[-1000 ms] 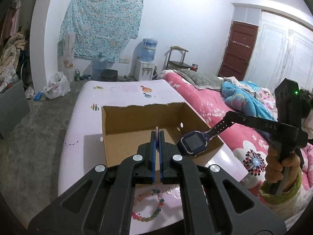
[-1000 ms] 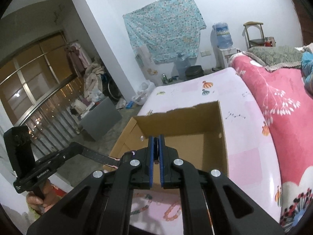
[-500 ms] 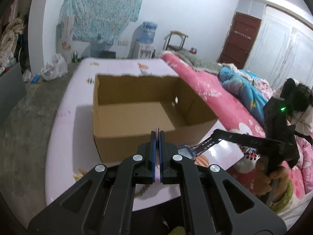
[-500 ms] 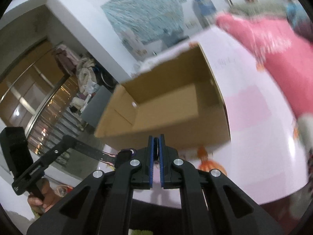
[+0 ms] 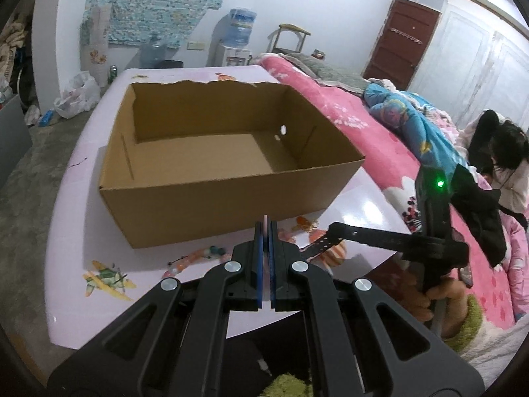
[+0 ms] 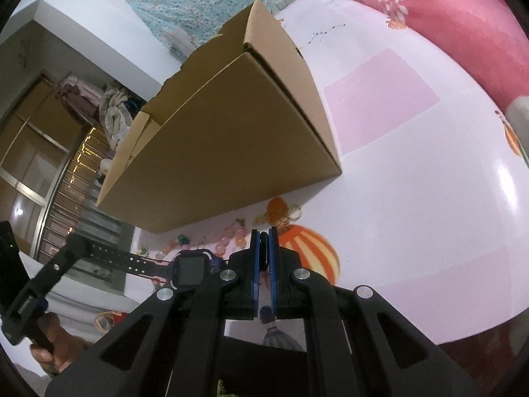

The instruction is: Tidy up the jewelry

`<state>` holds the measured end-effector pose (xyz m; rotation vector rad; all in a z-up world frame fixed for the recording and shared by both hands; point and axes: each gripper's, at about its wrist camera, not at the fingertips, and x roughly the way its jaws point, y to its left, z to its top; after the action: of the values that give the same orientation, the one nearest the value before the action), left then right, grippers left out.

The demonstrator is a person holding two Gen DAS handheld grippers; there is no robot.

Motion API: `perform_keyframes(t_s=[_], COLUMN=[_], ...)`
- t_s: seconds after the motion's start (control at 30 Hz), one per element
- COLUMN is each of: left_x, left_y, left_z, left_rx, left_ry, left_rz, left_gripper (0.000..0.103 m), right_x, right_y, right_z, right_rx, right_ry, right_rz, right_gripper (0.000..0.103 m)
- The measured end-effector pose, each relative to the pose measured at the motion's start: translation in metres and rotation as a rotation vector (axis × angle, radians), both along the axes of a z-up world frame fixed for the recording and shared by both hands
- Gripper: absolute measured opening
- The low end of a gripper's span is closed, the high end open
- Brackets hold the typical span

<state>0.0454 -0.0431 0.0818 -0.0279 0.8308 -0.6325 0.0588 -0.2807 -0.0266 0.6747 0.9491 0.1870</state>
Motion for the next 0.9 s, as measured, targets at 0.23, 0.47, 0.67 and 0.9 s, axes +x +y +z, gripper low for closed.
perform_keyframes(t_s=[0.23,0.47,0.67,0.9], left_x=[0.013,0.025,0.023,0.025], left_y=[-0.018,-0.035,-0.041,-0.042], left_z=[0.009,0.015,0.02,0.021], left_rx=[-0.038,-0.046,-0.058,-0.082], left_ry=[0.009,0.018,0.017,0.042], left_rz=[-0.057,-0.084,-0.112,-0.117], left_gripper=[0.002,0.002,0.002,0.002], right_x=[0.008,-0.006,-0.009,-0.005], right_y=[-0.003,0.006,0.056,0.08], right_z=[-0.001,0.032,0.061,0.069], right_rx=[-0.057,-0.127,-0.248,-0.318], right_ry=[-0.005,-0.147,-0.288,-0.369], right_rz=[-0.017,0.045,0.215,0.304], right_gripper=[0.006,0.035,0.048,0.048])
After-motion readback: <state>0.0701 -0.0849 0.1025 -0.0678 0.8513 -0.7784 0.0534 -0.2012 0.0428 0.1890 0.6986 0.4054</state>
